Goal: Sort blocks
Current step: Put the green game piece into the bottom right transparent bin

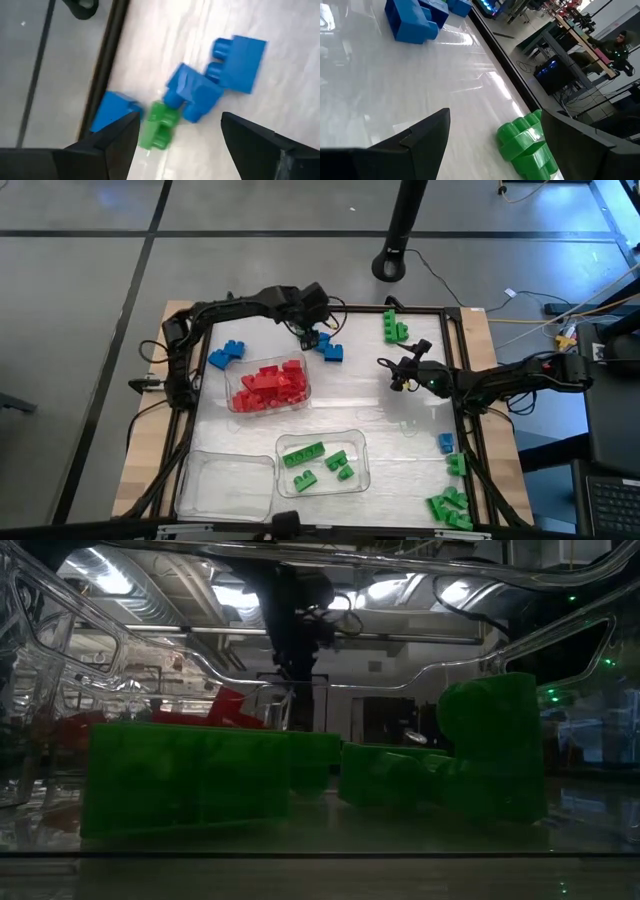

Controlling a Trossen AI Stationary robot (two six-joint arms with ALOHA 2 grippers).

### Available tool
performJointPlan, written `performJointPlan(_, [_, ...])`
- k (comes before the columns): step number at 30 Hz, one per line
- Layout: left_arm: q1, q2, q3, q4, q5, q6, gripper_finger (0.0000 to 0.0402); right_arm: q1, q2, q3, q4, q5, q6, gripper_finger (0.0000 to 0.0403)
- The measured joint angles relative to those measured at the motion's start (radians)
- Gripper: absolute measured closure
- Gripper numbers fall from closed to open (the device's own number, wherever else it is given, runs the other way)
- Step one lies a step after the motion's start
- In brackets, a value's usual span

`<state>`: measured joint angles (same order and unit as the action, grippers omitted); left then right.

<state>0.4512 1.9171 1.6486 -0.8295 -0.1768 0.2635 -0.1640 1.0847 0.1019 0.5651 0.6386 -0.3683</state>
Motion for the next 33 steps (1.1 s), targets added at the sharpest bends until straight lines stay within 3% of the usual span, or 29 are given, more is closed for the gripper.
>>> performJointPlan(5, [-0.047, 0.004, -0.076, 0.051, -0.007, -0.06, 0.0133, 0.0, 0.0, 0.0, -0.013, 0.0, 0.0, 0.0091])
performJointPlan(11, [-0.042, 0.007, -0.198, 0.197, -0.089, -0.107, 0.0133, 0.0, 0.0, 0.0, -0.014, 0.0, 0.005, 0.0091])
performJointPlan(19, [-0.004, 0.015, -0.274, 0.315, 0.067, -0.084, 0.0133, 0.0, 0.0, 0.0, -0.013, 0.006, 0.005, 0.0091])
performJointPlan(33, [0.077, 0.036, -0.286, 0.319, 0.056, -0.044, 0.0133, 0.0, 0.0, 0.0, -0.016, 0.006, 0.005, 0.0091])
